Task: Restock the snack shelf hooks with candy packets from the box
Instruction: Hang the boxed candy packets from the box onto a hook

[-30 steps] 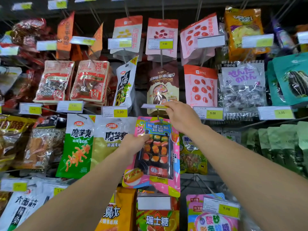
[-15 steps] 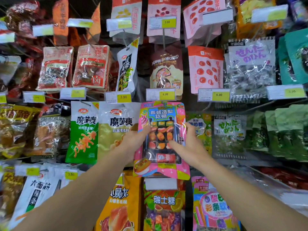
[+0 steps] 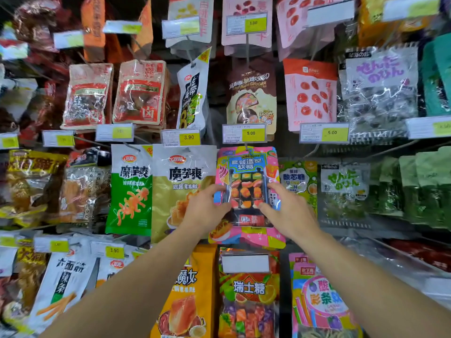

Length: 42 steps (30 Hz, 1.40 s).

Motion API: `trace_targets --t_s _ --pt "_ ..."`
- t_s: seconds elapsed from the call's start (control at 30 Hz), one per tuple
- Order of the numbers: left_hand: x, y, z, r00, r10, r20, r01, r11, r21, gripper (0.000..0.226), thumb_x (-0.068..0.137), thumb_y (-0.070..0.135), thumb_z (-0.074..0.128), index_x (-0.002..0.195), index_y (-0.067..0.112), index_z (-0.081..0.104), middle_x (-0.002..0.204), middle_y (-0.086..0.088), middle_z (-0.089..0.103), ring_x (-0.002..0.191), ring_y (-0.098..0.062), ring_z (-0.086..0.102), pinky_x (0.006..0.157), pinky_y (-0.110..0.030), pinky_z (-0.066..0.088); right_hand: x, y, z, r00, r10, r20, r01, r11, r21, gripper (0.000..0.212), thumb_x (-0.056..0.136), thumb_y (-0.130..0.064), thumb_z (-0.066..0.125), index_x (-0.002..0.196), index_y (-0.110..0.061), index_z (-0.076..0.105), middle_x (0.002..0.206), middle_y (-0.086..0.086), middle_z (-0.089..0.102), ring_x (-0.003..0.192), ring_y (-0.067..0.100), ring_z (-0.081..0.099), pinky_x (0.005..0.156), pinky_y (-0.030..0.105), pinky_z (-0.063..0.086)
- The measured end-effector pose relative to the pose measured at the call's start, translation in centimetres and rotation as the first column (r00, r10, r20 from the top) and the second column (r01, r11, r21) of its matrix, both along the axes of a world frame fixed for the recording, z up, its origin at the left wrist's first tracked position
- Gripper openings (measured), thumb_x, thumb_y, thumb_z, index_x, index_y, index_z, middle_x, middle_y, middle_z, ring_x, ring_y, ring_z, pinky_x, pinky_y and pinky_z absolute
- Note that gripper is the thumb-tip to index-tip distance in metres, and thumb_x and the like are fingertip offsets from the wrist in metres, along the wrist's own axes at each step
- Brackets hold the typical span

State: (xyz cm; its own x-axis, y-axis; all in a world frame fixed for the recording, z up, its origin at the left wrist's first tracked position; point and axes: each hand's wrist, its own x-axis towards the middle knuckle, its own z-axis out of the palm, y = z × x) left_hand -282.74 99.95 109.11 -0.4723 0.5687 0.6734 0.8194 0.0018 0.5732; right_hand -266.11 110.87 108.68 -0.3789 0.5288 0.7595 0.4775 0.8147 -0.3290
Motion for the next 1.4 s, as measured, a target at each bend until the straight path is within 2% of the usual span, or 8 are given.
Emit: trace_targets --t_s 0.13,0.23,0.4,0.73,0.93,1.03,1.27,1.4 --pt "-0.6 -0.2 0.5 1.0 -0.021 -0.004 0.021 0.996 -0.091 0.051 0.086 0.027 0.065 0.135 0.03 0.05 0.088 -0.007 0.066 0.049 -0.009 0.053 0.039 -0.012 0.034 -0.4 0.2 -0.2 0.998 -0.034 0.059 0.036 0.999 -0.033 0.066 0.091 -0.056 0.054 0.148 -0.031 0.033 0.139 0.006 0.055 0.12 0.031 0.055 0.091 0.041 0.049" --pt "-1.0 -0.6 0.0 0.997 -0.041 -0.066 0.029 0.986 -0.166 0.061 0.086 0.029 0.066 0.143 0.028 0.043 0.09 -0.004 0.063 0.063 -0.013 0.058 0.057 -0.02 0.045 -0.6 -0.1 -0.7 0.991 -0.053 0.121 0.063 0.995 -0.078 0.073 0.089 -0.061 0.051 0.151 -0.033 0.024 0.15 0.005 0.043 0.131 0.03 0.047 0.102 0.046 0.045" --pt "-1.7 -1.8 -1.3 0.997 -0.06 -0.056 0.047 0.976 -0.212 0.067 0.085 0.033 0.068 0.146 0.023 0.042 0.136 -0.006 0.058 0.118 -0.024 0.057 0.096 -0.028 0.044 -0.6 -1.6 -1.4 0.976 -0.096 0.197 0.128 0.98 -0.152 0.077 0.09 -0.057 0.053 0.153 -0.029 0.019 0.158 0.005 0.022 0.14 0.03 0.034 0.109 0.044 0.036" --pt "-3.9 -8.4 -7.0 0.98 -0.2 0.01 0.2 0.972 -0.122 0.049 0.086 0.025 0.069 0.133 0.016 0.057 0.131 -0.003 0.063 0.118 -0.02 0.059 0.094 -0.026 0.042 -3.6 -10.8 -6.2 0.958 -0.139 0.253 0.171 0.979 -0.112 0.071 0.09 -0.044 0.06 0.149 -0.015 0.034 0.153 0.013 0.033 0.136 0.033 0.039 0.11 0.043 0.037" --pt "-6.9 -13.8 -16.0 0.968 -0.233 0.09 0.248 0.935 -0.253 0.05 0.086 0.03 0.068 0.134 0.02 0.056 0.13 -0.002 0.063 0.112 -0.021 0.063 0.094 -0.028 0.044 -6.6 -18.0 -14.5 0.925 -0.107 0.364 0.184 0.966 -0.184 0.08 0.075 -0.05 0.052 0.142 -0.008 0.045 0.141 0.02 0.047 0.133 0.035 0.043 0.11 0.042 0.036" --pt "-8.2 -16.9 -22.3 0.941 -0.257 0.221 0.319 0.892 -0.321 0.055 0.083 0.035 0.068 0.134 0.021 0.056 0.128 -0.002 0.064 0.113 -0.021 0.062 0.097 -0.033 0.048 -7.7 -20.5 -20.9 0.877 -0.043 0.478 0.202 0.936 -0.287 0.071 0.087 -0.044 0.06 0.147 -0.013 0.038 0.15 0.014 0.036 0.138 0.033 0.037 0.11 0.041 0.035" --pt "-10.3 -23.0 -37.6 0.899 -0.113 0.422 0.342 0.783 -0.52 0.042 0.087 0.025 0.068 0.127 0.013 0.06 0.122 0.002 0.065 0.108 -0.019 0.065 0.091 -0.024 0.044 -9.7 -25.0 -35.8 0.739 0.138 0.66 0.251 0.852 -0.46 0.069 0.09 -0.041 0.06 0.146 -0.01 0.036 0.144 0.015 0.04 0.129 0.035 0.045 0.103 0.038 0.04" --pt "-10.4 -26.5 -46.4 0.851 0.032 0.524 0.344 0.721 -0.602 0.049 0.084 0.035 0.068 0.128 0.016 0.06 0.125 -0.005 0.066 0.11 -0.025 0.064 0.096 -0.034 0.047 -10.4 -27.8 -45.1 0.681 0.27 0.68 0.281 0.761 -0.584 0.062 0.088 -0.038 0.062 0.142 -0.014 0.043 0.141 0.013 0.047 0.126 0.033 0.05 0.099 0.035 0.041"
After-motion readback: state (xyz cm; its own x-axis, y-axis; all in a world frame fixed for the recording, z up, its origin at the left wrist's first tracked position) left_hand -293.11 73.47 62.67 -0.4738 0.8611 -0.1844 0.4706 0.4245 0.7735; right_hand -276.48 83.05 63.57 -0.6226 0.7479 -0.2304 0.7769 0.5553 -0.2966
